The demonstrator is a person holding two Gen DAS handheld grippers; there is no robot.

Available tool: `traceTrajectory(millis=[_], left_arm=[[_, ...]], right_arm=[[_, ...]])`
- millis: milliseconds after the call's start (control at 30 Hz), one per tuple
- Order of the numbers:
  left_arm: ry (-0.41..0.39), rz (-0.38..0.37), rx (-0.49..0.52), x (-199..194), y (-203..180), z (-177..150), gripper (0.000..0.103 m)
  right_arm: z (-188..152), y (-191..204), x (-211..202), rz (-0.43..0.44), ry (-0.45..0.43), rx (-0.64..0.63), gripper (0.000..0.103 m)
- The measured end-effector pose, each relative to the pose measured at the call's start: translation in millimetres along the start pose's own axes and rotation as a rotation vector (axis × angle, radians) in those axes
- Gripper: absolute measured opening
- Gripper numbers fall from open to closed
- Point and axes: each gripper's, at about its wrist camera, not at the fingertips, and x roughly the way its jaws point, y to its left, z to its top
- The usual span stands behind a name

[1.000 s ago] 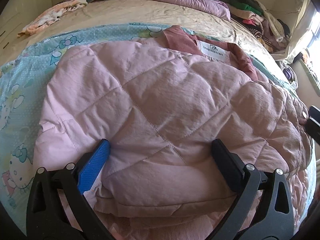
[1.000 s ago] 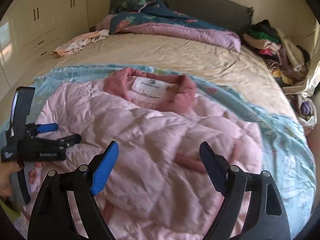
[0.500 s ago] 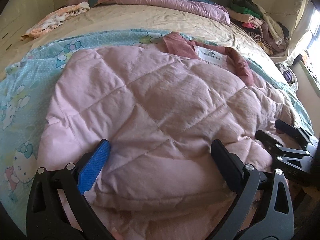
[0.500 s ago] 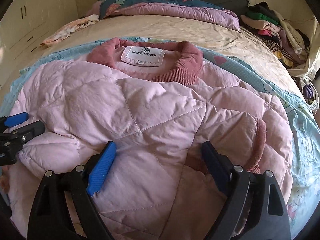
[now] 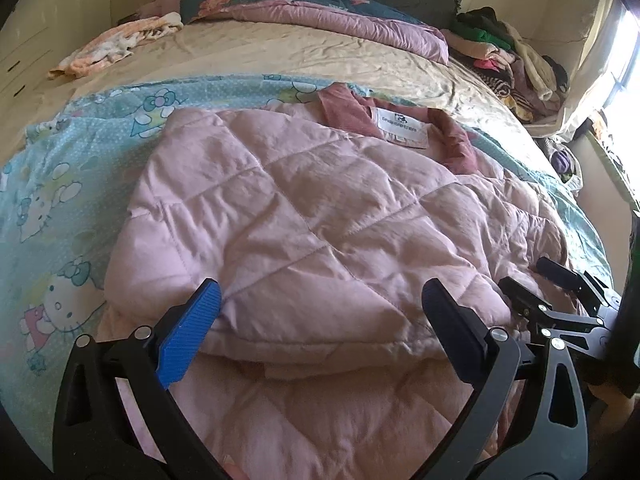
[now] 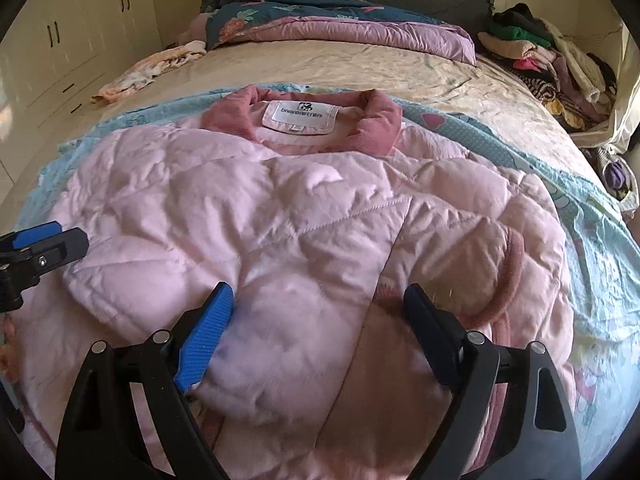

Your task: Fold large clothes

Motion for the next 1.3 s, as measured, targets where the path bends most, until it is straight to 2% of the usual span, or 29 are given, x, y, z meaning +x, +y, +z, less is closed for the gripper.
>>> traceTrajectory(millis=[267,400,467,1300], left_arm=[[-0.015,-0.007,-0.007,-18,1,1,0.094],[-0.027,-0.022,-0.025,-28,2,0,0.094],[-0.028,-0.023,-0.024,-32,0,-1,0.094],[-0.14,-0.056,0.002,-113,-25,-5,0.094]], right_arm=[[-5,-3,-26,0.025,-0.021,0.034,0.086],[-6,-5,-46,0.038,-0.047,0.046,0.095],[-7,-6,-58,0.04,-0.07,0.052,0.097],[-16,-10,-157,0.04,-0.213,0.079,0.098]])
